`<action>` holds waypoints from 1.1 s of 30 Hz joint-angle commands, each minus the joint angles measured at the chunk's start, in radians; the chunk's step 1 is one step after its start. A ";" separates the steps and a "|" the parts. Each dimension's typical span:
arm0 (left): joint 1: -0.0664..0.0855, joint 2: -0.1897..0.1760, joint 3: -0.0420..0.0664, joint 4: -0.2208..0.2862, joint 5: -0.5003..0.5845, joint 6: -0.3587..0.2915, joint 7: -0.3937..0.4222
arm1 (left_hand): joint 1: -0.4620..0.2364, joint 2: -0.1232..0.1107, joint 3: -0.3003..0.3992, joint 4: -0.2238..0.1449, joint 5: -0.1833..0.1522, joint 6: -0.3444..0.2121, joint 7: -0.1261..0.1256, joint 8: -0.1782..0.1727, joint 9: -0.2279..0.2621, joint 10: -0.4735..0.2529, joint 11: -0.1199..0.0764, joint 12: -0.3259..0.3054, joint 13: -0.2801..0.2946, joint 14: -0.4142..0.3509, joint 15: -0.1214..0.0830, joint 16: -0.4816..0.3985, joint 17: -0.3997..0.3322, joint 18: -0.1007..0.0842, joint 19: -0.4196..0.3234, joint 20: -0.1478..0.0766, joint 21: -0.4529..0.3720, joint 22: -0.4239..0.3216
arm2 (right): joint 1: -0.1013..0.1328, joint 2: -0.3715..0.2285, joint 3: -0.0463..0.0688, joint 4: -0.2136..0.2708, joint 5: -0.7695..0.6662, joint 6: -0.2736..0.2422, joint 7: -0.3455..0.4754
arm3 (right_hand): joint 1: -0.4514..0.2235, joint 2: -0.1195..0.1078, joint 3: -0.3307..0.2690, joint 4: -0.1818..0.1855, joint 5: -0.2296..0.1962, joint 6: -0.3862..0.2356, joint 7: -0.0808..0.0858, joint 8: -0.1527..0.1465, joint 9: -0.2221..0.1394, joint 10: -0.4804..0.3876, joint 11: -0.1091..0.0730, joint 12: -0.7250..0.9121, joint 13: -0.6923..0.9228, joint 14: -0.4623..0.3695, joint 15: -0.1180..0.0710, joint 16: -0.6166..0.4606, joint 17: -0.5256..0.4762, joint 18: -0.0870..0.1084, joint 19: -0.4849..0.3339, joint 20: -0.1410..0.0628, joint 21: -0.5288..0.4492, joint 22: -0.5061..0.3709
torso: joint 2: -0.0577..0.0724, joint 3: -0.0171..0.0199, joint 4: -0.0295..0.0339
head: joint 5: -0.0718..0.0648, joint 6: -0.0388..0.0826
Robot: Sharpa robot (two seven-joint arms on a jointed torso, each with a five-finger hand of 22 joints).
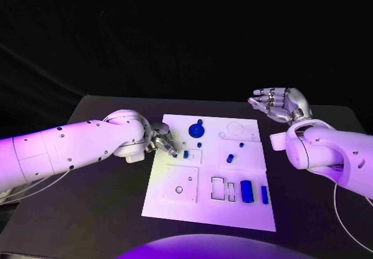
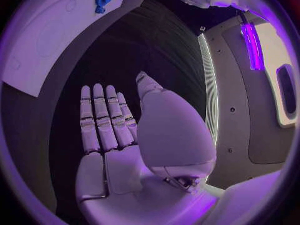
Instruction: Assemble the parts on the task board
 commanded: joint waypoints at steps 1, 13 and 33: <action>-0.002 0.000 -0.002 0.000 0.003 0.020 -0.008 | -0.010 -0.001 -0.007 0.002 -0.004 0.003 0.007 -0.003 -0.001 -0.004 -0.001 -0.004 0.000 0.092 -0.006 0.006 0.203 -0.017 -0.001 -0.003 -0.003 0.054 | 0.000 0.000 0.000 0.000 -0.006 -0.003 0.012 | -0.012 -0.001 -0.009 0.000 -0.004 -0.006 0.030 -0.005 -0.003 -0.003 0.004 -0.005 0.000 -0.009 0.004 -0.008 -0.007 0.009 -0.017 0.005 -0.002 -0.010 | 0.000 0.0004 -0.0001 | 0.001 0.000; -0.002 0.000 -0.002 -0.004 0.003 0.022 -0.008 | -0.015 0.003 -0.064 0.032 -0.005 0.009 0.008 -0.010 0.000 -0.004 0.000 -0.001 0.004 0.092 -0.005 0.006 0.203 -0.017 0.000 -0.003 -0.003 0.055 | 0.000 0.000 0.000 0.000 -0.005 -0.003 0.012 | -0.012 -0.001 -0.011 0.000 -0.004 -0.006 0.030 -0.007 -0.004 -0.004 0.004 -0.006 0.000 -0.011 0.005 -0.010 -0.010 0.009 -0.025 0.006 -0.003 -0.015 | 0.000 0.0008 -0.0010 | 0.001 0.000; -0.002 -0.001 -0.002 -0.006 -0.008 0.017 -0.007 | -0.033 0.008 -0.208 0.070 -0.038 0.018 0.011 -0.023 0.003 -0.005 0.003 0.000 0.007 0.091 -0.003 0.006 0.203 -0.017 0.000 -0.001 -0.005 0.056 | 0.000 -0.001 0.000 0.001 -0.003 0.001 -0.003 | -0.031 0.003 -0.035 0.018 -0.003 -0.004 0.034 -0.015 -0.011 -0.009 0.008 -0.010 0.000 -0.016 0.011 -0.016 -0.028 0.007 -0.080 0.013 -0.003 -0.048 | 0.000 0.0005 -0.0012 | 0.002 0.003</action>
